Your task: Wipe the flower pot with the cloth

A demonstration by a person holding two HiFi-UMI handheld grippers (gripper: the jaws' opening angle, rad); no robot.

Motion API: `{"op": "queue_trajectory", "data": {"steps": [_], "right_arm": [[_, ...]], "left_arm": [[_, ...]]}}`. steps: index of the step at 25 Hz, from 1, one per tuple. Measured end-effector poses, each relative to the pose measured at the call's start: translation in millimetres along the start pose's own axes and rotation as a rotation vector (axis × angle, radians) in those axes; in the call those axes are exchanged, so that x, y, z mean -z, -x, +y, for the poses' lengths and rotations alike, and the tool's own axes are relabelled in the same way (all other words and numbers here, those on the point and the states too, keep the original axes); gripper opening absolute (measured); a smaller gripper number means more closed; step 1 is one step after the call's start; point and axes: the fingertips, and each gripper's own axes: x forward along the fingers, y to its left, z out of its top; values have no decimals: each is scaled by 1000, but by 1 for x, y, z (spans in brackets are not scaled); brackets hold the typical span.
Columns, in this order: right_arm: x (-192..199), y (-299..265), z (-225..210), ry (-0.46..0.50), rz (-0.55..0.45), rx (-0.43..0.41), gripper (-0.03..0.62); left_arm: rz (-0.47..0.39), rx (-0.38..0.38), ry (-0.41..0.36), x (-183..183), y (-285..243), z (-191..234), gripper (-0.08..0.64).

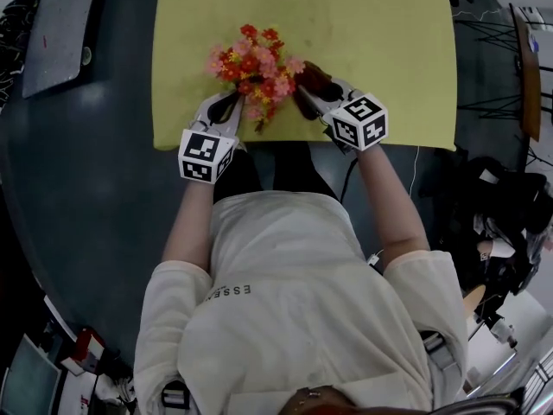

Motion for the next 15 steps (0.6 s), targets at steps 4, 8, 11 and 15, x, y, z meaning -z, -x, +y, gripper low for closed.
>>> {"op": "queue_trajectory", "data": {"steps": [4,8,11,15], "right_arm": [[-19,-13,-22,88,5,-70,58],[-45,-38,-38,163,25,-168,58],[-68,-59,-40,247,46,-289,58],[-91,-87,-27,345,68,-476,58]], "left_arm": [[-19,-59,10,-1,-5,-4,12],[-18,-113,68,-3,-4,0,12],[-21,-162,96,-7,-3,4,12],[-55,-225,157,-9,2,5,12]]}}
